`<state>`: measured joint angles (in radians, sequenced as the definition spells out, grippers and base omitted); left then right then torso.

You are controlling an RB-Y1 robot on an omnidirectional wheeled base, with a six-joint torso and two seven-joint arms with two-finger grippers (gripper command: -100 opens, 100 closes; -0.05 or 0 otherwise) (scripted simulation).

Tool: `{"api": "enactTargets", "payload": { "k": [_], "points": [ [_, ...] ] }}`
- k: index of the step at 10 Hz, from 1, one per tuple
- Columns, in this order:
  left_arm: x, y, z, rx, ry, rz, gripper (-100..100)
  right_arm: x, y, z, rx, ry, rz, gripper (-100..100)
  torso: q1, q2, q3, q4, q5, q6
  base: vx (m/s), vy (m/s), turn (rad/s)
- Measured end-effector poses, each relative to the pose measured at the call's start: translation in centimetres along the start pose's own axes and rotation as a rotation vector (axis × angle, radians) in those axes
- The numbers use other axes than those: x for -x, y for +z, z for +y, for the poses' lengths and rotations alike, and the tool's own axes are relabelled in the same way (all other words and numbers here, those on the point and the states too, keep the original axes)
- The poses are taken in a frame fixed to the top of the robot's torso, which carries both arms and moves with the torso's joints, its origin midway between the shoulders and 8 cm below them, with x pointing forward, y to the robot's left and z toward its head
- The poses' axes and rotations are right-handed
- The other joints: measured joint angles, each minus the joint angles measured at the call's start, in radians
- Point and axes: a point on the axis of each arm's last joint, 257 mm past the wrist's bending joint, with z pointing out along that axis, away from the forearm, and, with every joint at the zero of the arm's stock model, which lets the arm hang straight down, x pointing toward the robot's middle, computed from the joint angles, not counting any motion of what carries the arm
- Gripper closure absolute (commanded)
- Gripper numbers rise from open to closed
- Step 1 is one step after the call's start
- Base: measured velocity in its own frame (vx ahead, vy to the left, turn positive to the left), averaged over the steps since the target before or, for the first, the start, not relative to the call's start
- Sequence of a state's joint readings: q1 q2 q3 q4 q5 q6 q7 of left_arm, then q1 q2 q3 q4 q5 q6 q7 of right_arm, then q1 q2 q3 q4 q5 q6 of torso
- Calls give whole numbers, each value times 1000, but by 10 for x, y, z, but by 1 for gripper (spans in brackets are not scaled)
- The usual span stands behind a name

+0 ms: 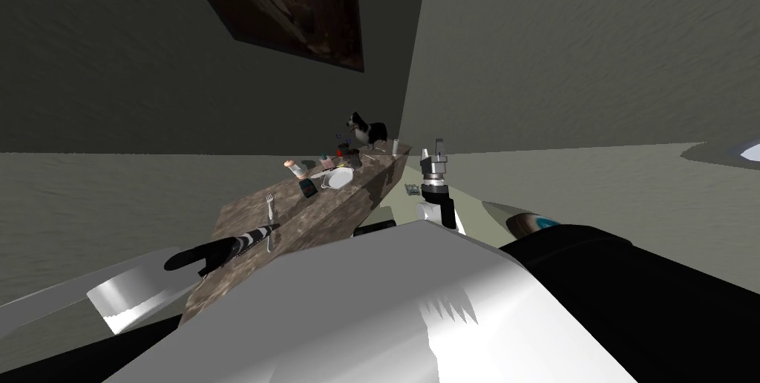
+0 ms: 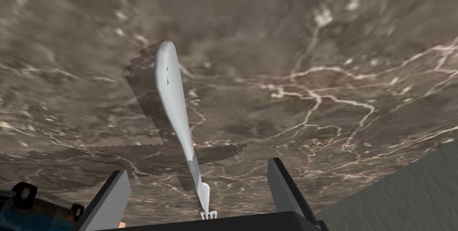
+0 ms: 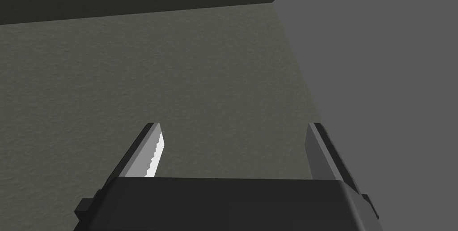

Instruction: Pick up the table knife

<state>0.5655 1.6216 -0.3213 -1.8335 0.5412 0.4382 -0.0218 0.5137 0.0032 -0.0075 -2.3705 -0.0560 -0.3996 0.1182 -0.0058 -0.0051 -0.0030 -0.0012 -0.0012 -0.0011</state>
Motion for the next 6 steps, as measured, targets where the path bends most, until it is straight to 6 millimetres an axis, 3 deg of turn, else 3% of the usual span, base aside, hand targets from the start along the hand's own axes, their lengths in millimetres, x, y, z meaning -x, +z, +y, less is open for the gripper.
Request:
{"api": "enactTargets", "payload": {
  "k": [1, 2, 3, 6],
  "points": [
    [-6, -3, 8, 23, 18, 14, -100, 0, 0, 0, 0, 0, 0, 0, 0, 0, 0, 0, 0, 0, 27, -33, 8],
    [-6, -3, 9, 26, 19, 16, 0, 0, 0, 0, 0, 0, 0, 0, 2, 2, 1, 0, 1, 0, 5, -7, 0],
    [-6, -3, 8, 26, 19, 15, -100, 0, 0, 0, 0, 0, 0, 0, 4, 3, 2, 1, 1, 0, 17, 1, -79],
    [-15, 6, 22, 32, 2, 13, -100, 0, 0, 0, 0, 0, 0, 0, 7, 3, 2, 1, 2, 0, 14, 11, -47]
  ]
}}
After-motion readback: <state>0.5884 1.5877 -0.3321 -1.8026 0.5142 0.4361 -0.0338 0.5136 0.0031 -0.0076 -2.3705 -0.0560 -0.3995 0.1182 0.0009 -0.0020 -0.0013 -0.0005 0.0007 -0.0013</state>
